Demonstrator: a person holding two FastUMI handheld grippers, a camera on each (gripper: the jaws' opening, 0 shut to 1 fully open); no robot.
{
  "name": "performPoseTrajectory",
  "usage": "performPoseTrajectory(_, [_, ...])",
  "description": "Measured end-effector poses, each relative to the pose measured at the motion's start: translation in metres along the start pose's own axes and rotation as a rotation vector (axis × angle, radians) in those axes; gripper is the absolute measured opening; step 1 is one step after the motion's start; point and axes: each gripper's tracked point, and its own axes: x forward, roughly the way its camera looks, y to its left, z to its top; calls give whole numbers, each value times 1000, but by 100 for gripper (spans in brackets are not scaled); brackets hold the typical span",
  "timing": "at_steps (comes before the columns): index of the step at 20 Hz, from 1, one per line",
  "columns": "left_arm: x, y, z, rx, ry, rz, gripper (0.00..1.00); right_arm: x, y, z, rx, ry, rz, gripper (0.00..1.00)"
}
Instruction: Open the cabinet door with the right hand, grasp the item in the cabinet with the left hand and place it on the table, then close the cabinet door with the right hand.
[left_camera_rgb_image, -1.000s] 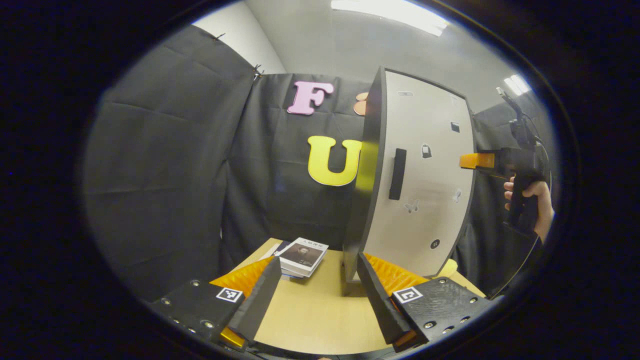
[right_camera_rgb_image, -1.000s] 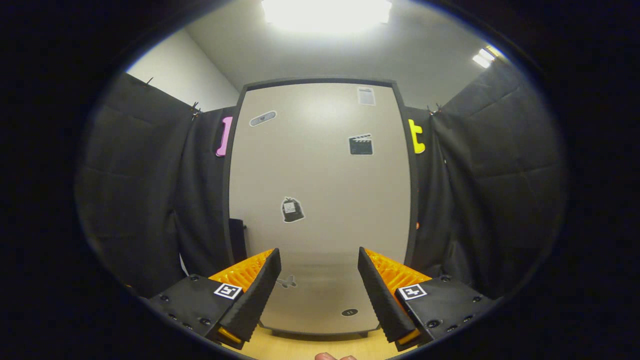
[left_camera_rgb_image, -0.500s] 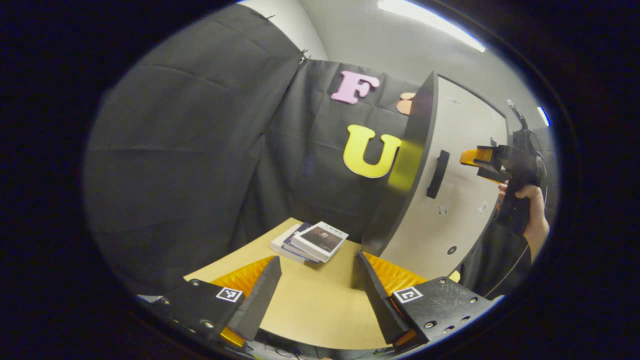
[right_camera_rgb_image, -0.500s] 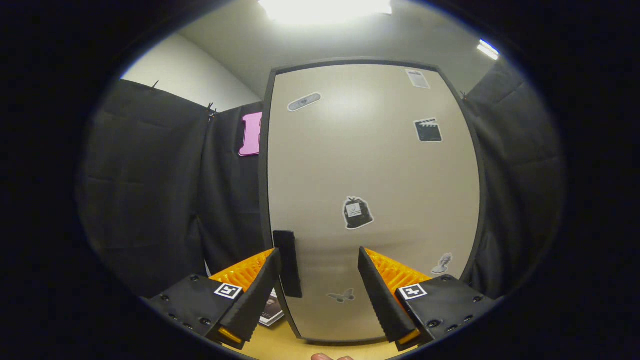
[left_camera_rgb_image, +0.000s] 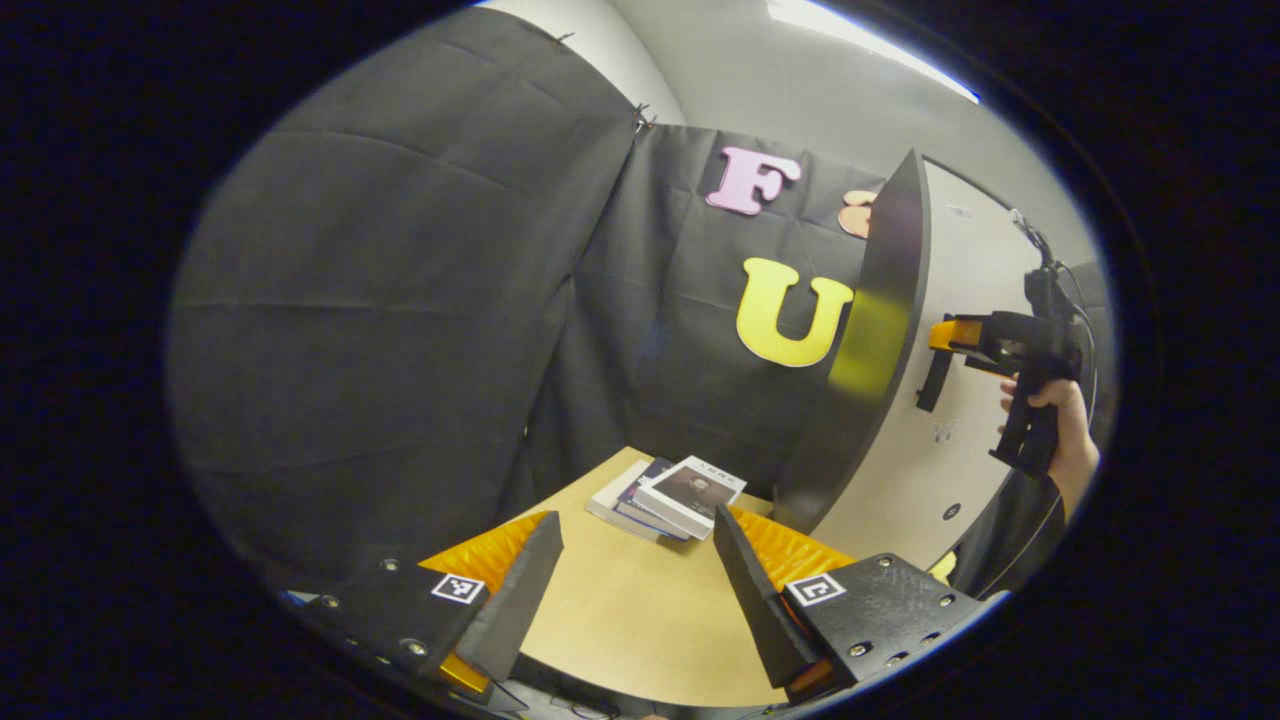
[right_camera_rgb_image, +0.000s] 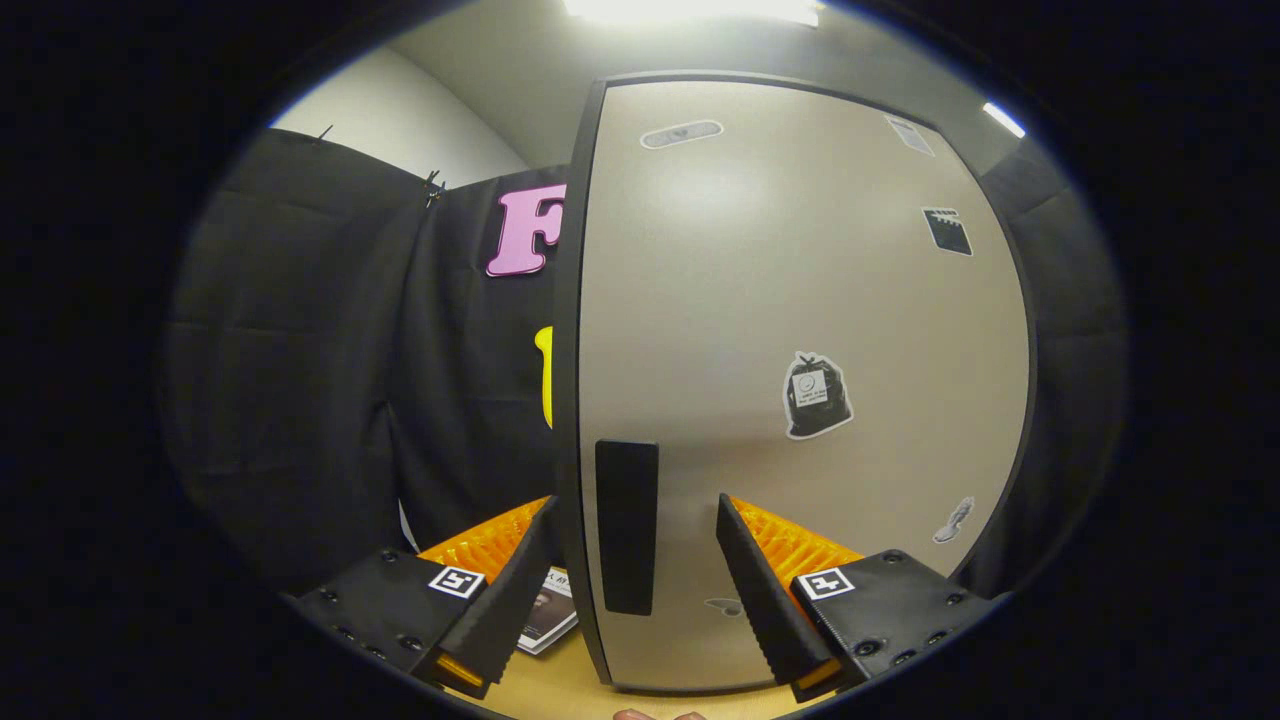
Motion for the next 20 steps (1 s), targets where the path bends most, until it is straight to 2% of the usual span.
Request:
performPoseTrajectory(4, [0, 4, 1, 58, 9, 3, 93, 14, 4, -10, 0, 26, -26, 95])
performPoseTrajectory(6, [1, 4, 1, 81, 12, -2, 94, 19, 6, -15, 2, 44, -35, 79])
performPoseTrajectory(7, [2, 5, 1, 92, 12, -3, 91, 21, 9, -18, 6, 54, -33, 67])
performPoseTrajectory(8, [2, 5, 1, 102, 11, -5, 91, 22, 9, -19, 8, 61, -37, 65])
performPoseTrajectory(9, [3, 5, 1, 111, 10, -6, 91, 23, 8, -20, 7, 63, -50, 54])
performPoseTrajectory(10, [3, 5, 1, 119, 12, -6, 93, 24, 8, -21, 4, 64, -56, 48])
performPoseTrajectory(11, [3, 5, 0, 124, 14, -7, 91, 21, 3, -21, -1, 64, -79, 48])
performPoseTrajectory(13, [2, 4, 0, 124, 18, -14, 93, 24, 3, -21, 14, 62, -86, 34])
performPoseTrajectory(16, [4, 3, -3, 125, 31, -25, 91, 24, 2, -23, 28, 65, -82, 36])
performPoseTrajectory(17, [3, 3, -3, 130, 36, -25, 91, 25, 3, -21, 34, 60, -79, 28])
performPoseTrajectory(18, [2, 3, -3, 134, 40, -25, 93, 24, 3, -22, 20, 66, -73, 28])
performPoseTrajectory(20, [1, 3, -3, 141, 39, -25, 91, 23, 3, -22, 0, 66, -52, 28])
